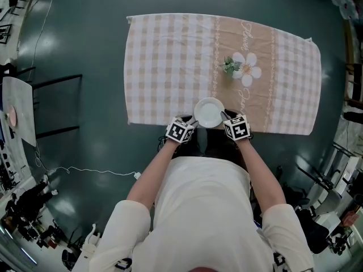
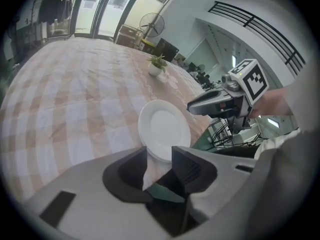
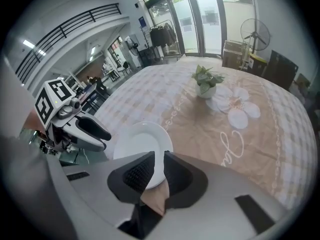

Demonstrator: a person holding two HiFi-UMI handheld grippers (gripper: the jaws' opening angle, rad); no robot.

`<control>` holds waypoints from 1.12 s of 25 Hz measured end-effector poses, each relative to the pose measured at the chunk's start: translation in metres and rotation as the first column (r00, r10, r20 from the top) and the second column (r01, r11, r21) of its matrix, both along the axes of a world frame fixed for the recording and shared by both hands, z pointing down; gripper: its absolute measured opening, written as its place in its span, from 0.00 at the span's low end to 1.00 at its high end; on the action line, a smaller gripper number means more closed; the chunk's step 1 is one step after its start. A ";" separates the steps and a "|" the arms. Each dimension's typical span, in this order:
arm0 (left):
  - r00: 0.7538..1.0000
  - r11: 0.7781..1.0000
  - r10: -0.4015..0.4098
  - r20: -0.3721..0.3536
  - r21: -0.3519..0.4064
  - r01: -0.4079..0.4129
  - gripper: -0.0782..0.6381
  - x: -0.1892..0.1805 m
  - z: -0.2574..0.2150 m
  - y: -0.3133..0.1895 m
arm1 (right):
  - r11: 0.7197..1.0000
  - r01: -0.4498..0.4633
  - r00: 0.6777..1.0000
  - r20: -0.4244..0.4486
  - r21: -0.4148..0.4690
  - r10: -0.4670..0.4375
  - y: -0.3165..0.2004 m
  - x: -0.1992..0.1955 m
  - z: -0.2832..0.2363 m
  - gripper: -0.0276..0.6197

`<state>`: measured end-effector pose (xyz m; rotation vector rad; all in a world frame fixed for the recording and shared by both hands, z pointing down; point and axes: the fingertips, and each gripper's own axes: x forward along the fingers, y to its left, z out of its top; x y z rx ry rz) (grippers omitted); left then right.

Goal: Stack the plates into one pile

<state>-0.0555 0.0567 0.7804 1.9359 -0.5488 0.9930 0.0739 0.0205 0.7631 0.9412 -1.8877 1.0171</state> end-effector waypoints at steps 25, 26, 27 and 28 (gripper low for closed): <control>0.976 0.893 0.013 -0.217 0.441 0.087 0.22 -0.038 -0.204 -0.108 | 0.836 -0.147 0.987 0.026 0.529 0.157 -0.070 0.008 -0.229 0.13; 0.975 0.883 0.008 -0.221 0.460 0.097 0.21 -0.038 -0.213 -0.112 | 0.824 -0.148 0.987 0.033 0.547 0.156 -0.072 0.010 -0.239 0.12; 0.974 0.872 0.005 -0.227 0.478 0.106 0.21 -0.036 -0.222 -0.115 | 0.813 -0.149 0.987 0.041 0.564 0.153 -0.073 0.013 -0.250 0.12; 0.972 0.863 0.002 -0.235 0.492 0.118 0.20 -0.035 -0.232 -0.117 | 0.800 -0.150 0.988 0.048 0.581 0.150 -0.073 0.016 -0.260 0.12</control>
